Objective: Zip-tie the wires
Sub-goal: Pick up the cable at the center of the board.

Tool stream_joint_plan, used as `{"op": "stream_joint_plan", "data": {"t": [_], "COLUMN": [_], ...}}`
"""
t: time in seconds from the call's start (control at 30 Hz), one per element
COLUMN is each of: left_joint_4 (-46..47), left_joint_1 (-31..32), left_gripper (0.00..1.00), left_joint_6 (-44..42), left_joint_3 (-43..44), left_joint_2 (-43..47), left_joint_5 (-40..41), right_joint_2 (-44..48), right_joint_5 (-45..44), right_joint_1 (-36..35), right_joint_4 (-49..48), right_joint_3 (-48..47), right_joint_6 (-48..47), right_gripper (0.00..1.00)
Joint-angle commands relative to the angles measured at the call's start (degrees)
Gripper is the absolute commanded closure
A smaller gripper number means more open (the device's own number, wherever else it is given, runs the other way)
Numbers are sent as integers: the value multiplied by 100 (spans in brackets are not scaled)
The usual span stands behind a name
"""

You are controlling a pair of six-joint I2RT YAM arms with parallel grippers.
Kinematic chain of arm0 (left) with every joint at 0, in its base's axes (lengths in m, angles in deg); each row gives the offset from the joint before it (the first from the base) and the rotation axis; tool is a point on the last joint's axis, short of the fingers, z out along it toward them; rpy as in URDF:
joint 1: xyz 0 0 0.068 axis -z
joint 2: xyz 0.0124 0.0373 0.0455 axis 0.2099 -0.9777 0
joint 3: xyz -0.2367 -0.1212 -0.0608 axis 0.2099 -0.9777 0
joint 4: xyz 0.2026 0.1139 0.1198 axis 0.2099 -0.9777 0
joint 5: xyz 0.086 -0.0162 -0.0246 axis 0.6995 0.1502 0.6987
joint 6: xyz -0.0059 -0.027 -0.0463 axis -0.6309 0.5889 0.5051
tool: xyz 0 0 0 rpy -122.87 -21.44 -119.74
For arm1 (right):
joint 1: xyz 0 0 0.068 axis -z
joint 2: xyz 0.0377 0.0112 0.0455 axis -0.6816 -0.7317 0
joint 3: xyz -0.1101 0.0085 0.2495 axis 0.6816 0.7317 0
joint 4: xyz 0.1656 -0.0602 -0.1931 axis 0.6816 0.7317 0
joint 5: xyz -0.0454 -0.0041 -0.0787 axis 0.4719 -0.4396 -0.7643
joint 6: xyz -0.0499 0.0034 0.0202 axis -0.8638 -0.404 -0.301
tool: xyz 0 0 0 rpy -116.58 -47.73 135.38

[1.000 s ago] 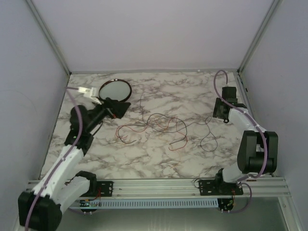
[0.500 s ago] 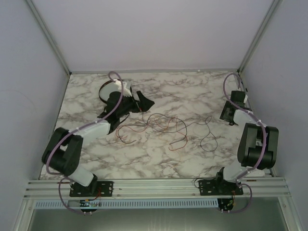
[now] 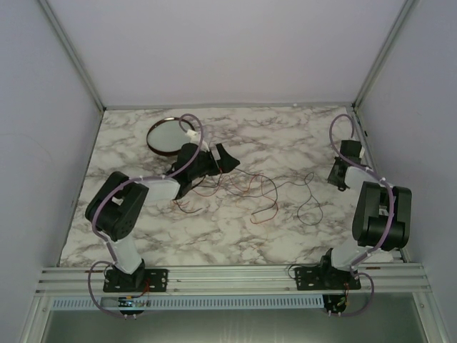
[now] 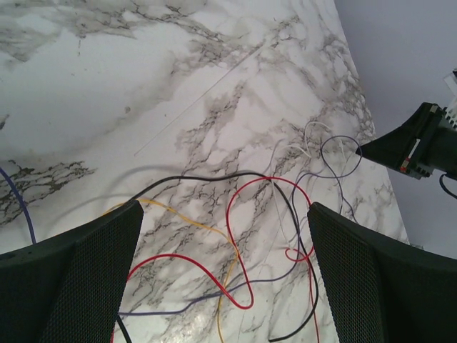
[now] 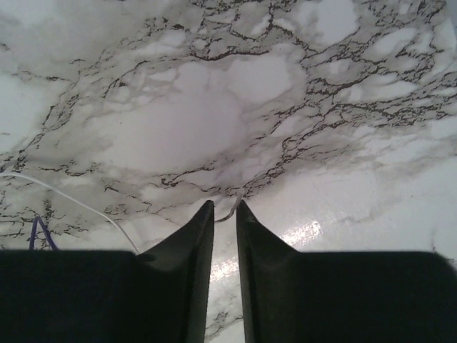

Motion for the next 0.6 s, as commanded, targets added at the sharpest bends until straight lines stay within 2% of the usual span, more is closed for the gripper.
{"op": "stream_joint_plan", "data": {"t": [0.0,0.07,0.27,0.43,0.57], "left_joint_4": [384,361,267,249,254], "left_joint_1": [40,53,63,77,94], "left_gripper": [0,0,0,0,0], "left_joint_6": [9,-6,-11,1,-17], "left_joint_3": [195,222,241,108,-2], "left_joint_2": [-145,-215,-472,-523,-565], "left_joint_5": [153,186,282,378,425], "right_joint_2": [-16,70,840,1908,2646], "right_joint_5": [55,53,-344,-965,-1124], "right_joint_1": [28,8,-43,-72,-81], "right_joint_4": [-356,-352,-179,242,599], "right_joint_3": [-69,-84,-76,-199,-415], "right_joint_6": [63,62,65,-18,-31], "right_gripper": [88,100,100,100,100]}}
